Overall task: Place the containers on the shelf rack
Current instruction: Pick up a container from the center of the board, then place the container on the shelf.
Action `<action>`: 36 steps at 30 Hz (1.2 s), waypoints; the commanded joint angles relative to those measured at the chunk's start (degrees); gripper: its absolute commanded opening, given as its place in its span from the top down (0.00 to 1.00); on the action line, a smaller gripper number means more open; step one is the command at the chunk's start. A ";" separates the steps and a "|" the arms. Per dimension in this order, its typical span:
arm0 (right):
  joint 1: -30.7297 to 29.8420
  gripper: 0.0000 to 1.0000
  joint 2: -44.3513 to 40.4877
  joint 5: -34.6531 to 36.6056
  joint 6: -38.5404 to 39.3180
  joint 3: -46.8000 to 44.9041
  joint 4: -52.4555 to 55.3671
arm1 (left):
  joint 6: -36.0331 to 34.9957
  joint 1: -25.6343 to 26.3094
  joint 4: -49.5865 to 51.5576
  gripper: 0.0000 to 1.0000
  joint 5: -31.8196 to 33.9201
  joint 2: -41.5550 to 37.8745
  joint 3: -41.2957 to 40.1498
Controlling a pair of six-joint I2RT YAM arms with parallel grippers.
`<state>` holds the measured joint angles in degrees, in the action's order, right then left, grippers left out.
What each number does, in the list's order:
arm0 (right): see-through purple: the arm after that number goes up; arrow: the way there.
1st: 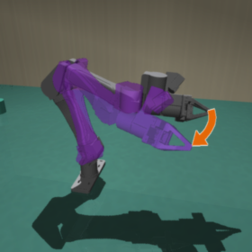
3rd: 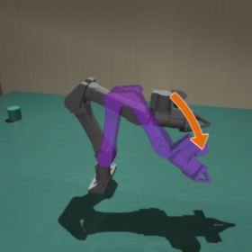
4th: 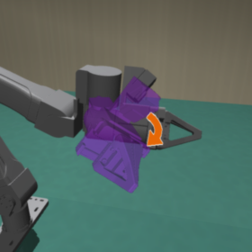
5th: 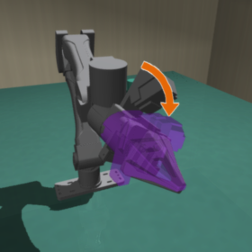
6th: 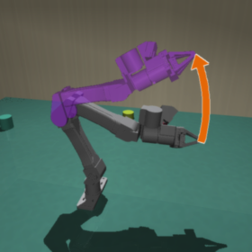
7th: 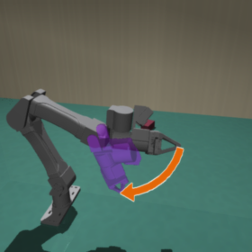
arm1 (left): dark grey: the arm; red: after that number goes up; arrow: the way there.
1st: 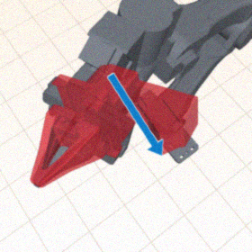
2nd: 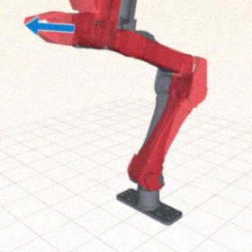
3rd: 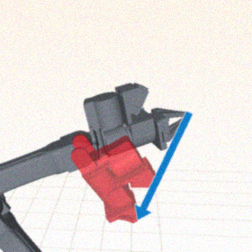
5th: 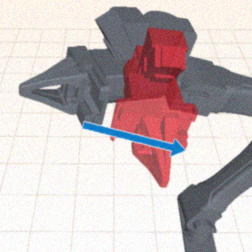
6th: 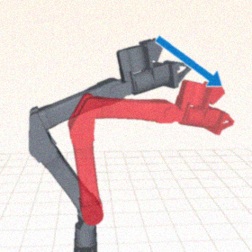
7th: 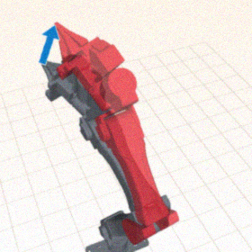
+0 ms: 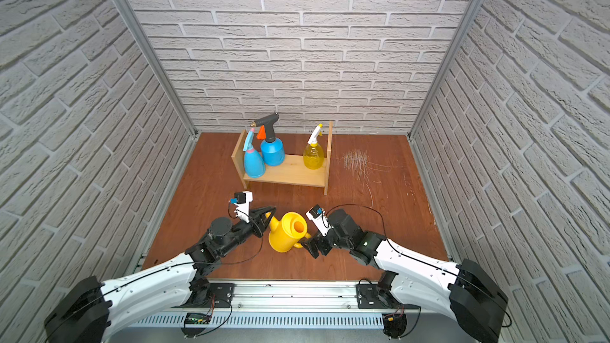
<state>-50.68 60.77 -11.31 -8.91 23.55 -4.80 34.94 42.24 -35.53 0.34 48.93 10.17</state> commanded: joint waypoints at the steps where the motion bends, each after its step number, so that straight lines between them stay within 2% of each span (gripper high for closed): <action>1: 0.15 0.07 3.84 -4.33 3.40 -1.51 -13.40 | -0.85 -0.58 -1.33 0.94 -0.50 -1.58 -0.89; 5: -0.45 0.28 9.79 -6.49 2.68 -0.92 -18.27 | -0.66 -0.82 -1.34 0.94 -0.60 -1.89 -1.44; 7: -0.75 0.43 11.50 -6.88 2.31 -1.03 -20.03 | -0.64 -0.92 -1.38 0.94 -0.55 -1.90 -1.58; 13: -1.26 0.85 11.00 -4.76 1.74 -3.67 -24.85 | -0.66 -1.02 -1.47 0.93 -0.46 -2.07 -1.87; 15: -1.21 0.90 9.24 -3.79 2.15 -4.09 -23.72 | -0.66 -1.09 -1.27 0.89 -0.30 -2.49 -1.91; 20: -1.21 0.97 2.31 -0.05 2.83 -5.58 -18.46 | -0.70 -1.19 1.57 0.62 2.02 -6.93 -1.98; 24: -1.22 0.97 -5.21 4.76 2.41 -5.27 -9.27 | -1.75 -1.68 9.73 0.38 8.00 -16.59 -0.94; 29: -1.35 0.97 -12.35 11.41 -1.64 0.15 6.19 | -3.99 -3.46 20.06 0.21 17.10 -30.44 -1.65; 32: -1.51 0.96 -11.93 17.52 -7.19 7.08 16.28 | -3.41 -5.78 24.24 0.10 19.64 -36.24 -2.94; 36: -3.42 0.97 -6.22 24.25 -11.18 16.78 25.17 | -1.69 -10.21 28.34 0.02 18.00 -38.59 -3.05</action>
<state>-52.47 52.56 5.23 -15.07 34.61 13.04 32.69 34.28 -12.14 16.82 11.18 8.01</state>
